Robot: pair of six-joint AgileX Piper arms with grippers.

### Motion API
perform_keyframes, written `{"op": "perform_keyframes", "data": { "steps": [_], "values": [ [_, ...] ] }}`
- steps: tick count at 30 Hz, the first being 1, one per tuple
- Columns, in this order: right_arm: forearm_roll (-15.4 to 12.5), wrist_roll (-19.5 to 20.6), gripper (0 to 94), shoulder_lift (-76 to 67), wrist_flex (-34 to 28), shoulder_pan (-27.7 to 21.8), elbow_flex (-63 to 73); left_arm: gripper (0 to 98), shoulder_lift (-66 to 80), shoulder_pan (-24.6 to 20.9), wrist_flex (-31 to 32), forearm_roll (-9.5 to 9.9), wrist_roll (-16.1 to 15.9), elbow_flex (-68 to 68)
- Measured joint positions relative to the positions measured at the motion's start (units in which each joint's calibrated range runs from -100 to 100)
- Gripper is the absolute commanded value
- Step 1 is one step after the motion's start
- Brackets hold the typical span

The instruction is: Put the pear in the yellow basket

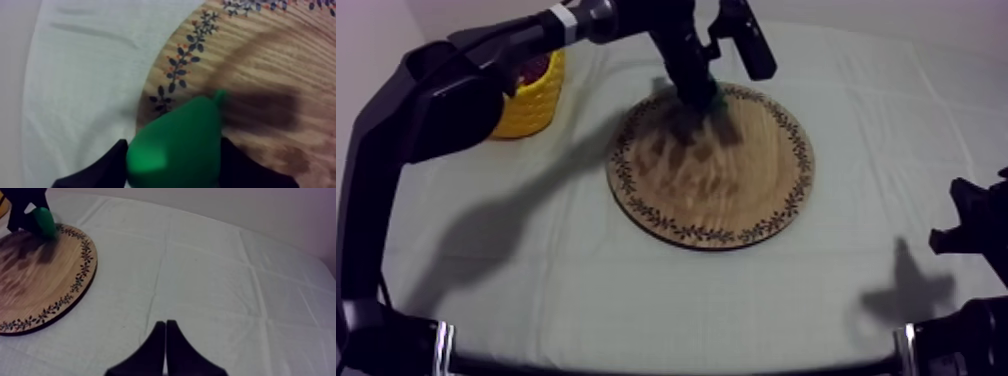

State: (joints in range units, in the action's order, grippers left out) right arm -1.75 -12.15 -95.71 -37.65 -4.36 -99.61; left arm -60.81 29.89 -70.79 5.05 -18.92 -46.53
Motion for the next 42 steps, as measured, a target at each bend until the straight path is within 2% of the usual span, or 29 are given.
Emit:
{"op": "perform_keyframes", "data": {
  "steps": [11,19,28,32,38,42],
  "values": [
    [0.0,0.0,0.3,0.0,0.0,0.0,0.0,45.2,11.4,-2.3,-3.9,-3.16,-0.9,7.1],
    [0.0,0.0,0.3,0.0,0.0,0.0,0.0,41.6,23.9,-5.5,-5.7,-3.12,-1.2,18.4],
    [0.0,0.0,0.3,0.0,0.0,0.0,0.0,42.6,40.8,-11.0,-5.8,-2.99,-0.4,38.7],
    [0.0,0.0,0.3,0.0,0.0,0.0,0.0,42.0,48.2,-13.2,-4.8,-2.08,1.6,47.8],
    [0.0,0.0,0.3,0.0,0.0,0.0,0.0,43.0,55.9,-14.8,-4.1,0.20,6.6,57.0],
    [0.0,0.0,0.3,0.0,0.0,0.0,0.0,42.3,56.3,-16.2,0.5,1.28,10.8,57.5]
  ]
}}
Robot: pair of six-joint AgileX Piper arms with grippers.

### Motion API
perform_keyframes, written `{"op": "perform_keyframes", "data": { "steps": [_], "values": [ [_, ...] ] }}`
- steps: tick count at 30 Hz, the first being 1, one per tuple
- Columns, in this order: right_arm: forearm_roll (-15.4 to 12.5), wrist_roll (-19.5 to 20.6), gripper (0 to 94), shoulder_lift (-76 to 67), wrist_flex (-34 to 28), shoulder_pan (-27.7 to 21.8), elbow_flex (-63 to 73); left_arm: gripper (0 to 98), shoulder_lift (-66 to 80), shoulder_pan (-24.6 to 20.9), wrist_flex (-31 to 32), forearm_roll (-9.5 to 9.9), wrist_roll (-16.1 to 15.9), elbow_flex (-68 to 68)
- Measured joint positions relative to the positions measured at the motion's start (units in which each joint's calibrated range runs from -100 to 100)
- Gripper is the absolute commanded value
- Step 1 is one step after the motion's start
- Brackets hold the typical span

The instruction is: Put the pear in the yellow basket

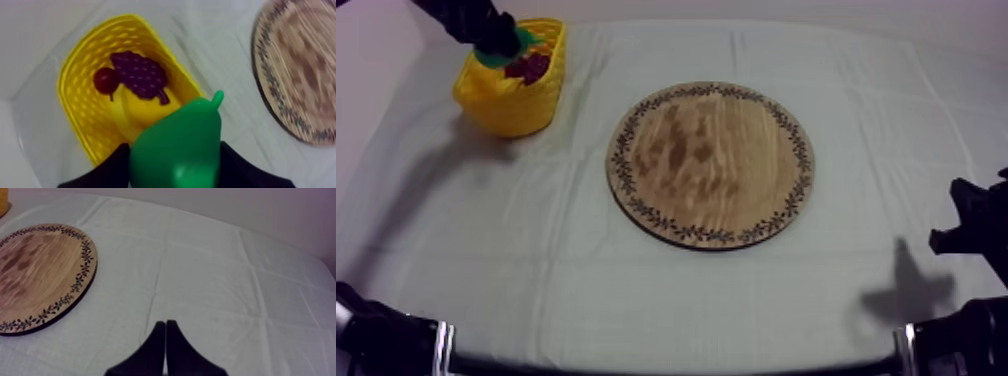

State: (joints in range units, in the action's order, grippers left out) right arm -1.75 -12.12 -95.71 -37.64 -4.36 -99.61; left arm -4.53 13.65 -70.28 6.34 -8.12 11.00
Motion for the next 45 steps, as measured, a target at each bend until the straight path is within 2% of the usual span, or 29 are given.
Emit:
{"op": "perform_keyframes", "data": {
  "steps": [5,11,21,30,34,38,40,45],
  "values": [
    [0.0,0.0,0.3,0.0,0.0,0.0,0.0,41.1,-2.5,-2.0,7.2,0.53,4.3,-2.0],
    [0.0,0.0,0.3,0.0,-0.1,0.0,0.0,39.7,-8.5,-4.0,10.4,0.98,6.9,-5.3],
    [0.0,0.0,0.3,0.0,0.0,0.0,0.0,37.1,-19.4,-4.9,12.5,1.16,8.4,-10.1],
    [0.0,0.0,0.3,0.0,0.0,0.0,0.0,39.6,-25.9,-5.4,13.1,1.09,8.7,-13.9],
    [0.0,0.0,0.3,0.0,0.0,0.0,0.0,52.2,-26.4,-5.5,13.3,1.09,8.4,-15.1],
    [0.0,0.0,0.3,0.0,0.0,0.0,0.0,77.8,-26.1,-5.8,12.8,1.03,7.8,-15.5],
    [0.0,0.0,0.3,0.0,0.0,0.0,0.0,87.1,-25.7,-5.8,12.4,1.02,7.5,-15.5],
    [0.0,0.0,0.3,0.0,0.0,0.0,0.0,94.7,-24.7,-5.7,10.6,1.90,7.4,-15.0]
  ]
}}
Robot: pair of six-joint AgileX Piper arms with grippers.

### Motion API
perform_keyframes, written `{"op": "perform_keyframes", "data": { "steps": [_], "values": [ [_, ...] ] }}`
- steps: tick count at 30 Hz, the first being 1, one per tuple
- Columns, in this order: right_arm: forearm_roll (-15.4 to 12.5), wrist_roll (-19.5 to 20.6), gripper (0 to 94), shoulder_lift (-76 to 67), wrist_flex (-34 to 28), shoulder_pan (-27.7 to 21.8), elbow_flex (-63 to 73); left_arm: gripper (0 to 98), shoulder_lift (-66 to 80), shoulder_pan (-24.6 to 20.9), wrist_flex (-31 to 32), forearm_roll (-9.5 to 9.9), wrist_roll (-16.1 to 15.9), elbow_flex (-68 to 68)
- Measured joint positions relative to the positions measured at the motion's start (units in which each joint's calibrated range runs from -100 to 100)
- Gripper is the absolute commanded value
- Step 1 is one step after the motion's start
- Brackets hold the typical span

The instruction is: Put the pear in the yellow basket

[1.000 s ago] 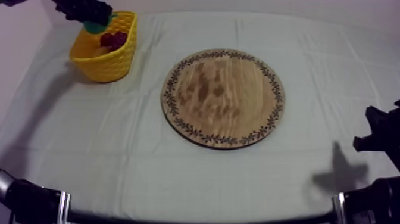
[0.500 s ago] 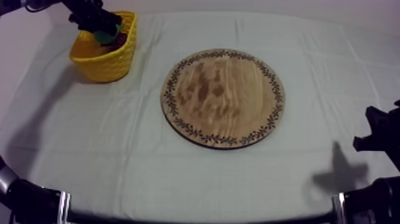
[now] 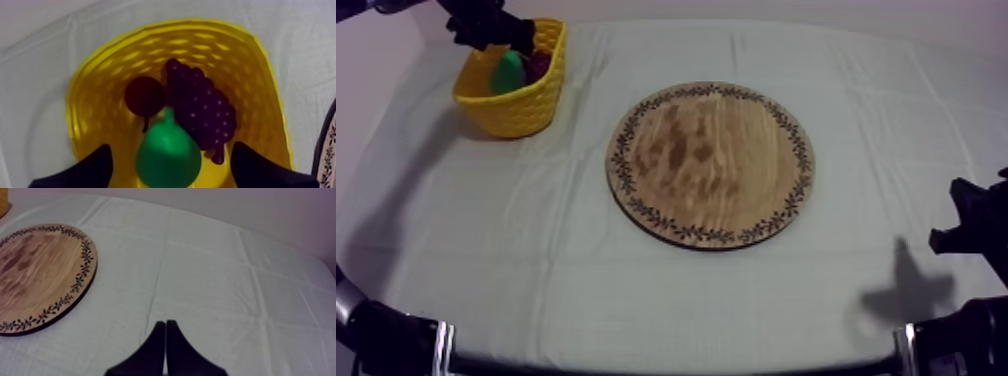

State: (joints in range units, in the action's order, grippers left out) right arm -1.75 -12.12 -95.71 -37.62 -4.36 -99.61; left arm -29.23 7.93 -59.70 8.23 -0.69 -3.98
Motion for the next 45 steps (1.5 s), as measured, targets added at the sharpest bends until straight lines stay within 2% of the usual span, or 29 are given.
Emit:
{"op": "perform_keyframes", "data": {
  "steps": [4,8,14,17,24,26,32,37,40,45],
  "values": [
    [0.0,0.0,0.3,0.0,0.0,0.0,0.0,95.1,1.0,0.0,-0.3,0.95,1.1,0.4],
    [0.0,0.0,0.3,0.0,0.0,0.0,0.0,86.8,3.2,-0.5,0.9,1.28,1.6,1.9],
    [0.0,0.0,0.3,0.0,0.0,0.0,0.0,63.2,10.3,-2.1,5.3,1.21,1.5,6.5],
    [0.0,0.0,0.3,0.0,-0.1,0.0,0.0,51.6,14.9,-2.6,5.6,1.21,1.4,8.2],
    [0.0,0.0,0.3,0.0,-0.1,0.0,0.0,13.2,27.8,-3.1,7.8,0.73,0.3,14.4],
    [0.0,0.0,0.3,0.0,-0.1,0.0,0.0,6.5,32.3,-3.4,9.5,0.13,-0.6,17.0],
    [0.0,0.0,0.3,0.0,0.0,0.0,0.0,0.8,45.8,-5.7,15.3,-3.73,-3.1,26.4],
    [0.0,0.0,0.3,0.0,0.0,0.0,0.0,0.1,57.9,-6.8,20.7,-4.10,-1.4,36.2],
    [0.0,0.0,0.3,0.0,0.0,0.0,0.0,0.0,64.9,-7.1,24.9,-2.94,0.3,43.0],
    [0.0,0.0,0.3,0.0,0.0,0.0,0.0,0.0,77.4,-7.0,32.8,0.61,4.0,56.3]
  ]
}}
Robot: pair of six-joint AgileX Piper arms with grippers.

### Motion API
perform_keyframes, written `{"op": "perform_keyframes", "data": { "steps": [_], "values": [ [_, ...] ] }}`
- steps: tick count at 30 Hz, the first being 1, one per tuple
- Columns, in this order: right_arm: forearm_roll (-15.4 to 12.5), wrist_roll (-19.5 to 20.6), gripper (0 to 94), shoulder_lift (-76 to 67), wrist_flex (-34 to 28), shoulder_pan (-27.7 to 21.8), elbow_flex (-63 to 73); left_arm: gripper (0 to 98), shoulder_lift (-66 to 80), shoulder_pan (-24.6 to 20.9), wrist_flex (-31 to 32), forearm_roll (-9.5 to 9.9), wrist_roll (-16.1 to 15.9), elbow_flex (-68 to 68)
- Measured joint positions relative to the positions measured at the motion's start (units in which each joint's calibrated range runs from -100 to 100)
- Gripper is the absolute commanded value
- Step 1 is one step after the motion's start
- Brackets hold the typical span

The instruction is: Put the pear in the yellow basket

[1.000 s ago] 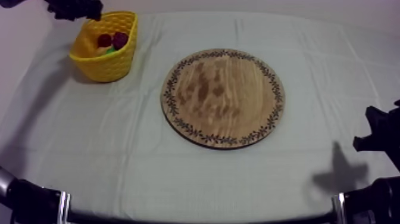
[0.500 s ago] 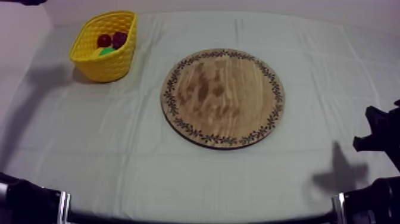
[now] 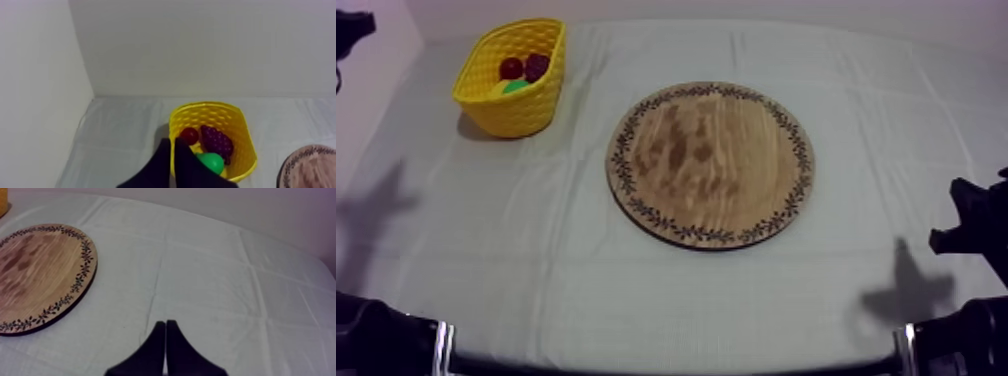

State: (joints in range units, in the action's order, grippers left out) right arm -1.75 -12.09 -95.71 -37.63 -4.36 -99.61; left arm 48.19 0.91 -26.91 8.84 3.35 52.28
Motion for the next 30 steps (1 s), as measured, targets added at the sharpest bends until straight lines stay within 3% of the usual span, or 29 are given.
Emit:
{"op": "perform_keyframes", "data": {
  "steps": [5,17,30],
  "values": [
    [0.0,0.0,0.3,0.0,0.0,0.0,0.0,0.0,12.7,0.2,4.6,0.79,2.7,13.5],
    [0.0,0.0,0.3,0.0,0.0,0.0,0.0,0.0,38.2,1.2,6.5,0.84,3.2,40.2],
    [0.0,0.0,0.3,0.0,0.0,0.0,0.0,0.0,50.4,0.5,-2.8,-5.41,-2.3,47.6]
  ]
}}
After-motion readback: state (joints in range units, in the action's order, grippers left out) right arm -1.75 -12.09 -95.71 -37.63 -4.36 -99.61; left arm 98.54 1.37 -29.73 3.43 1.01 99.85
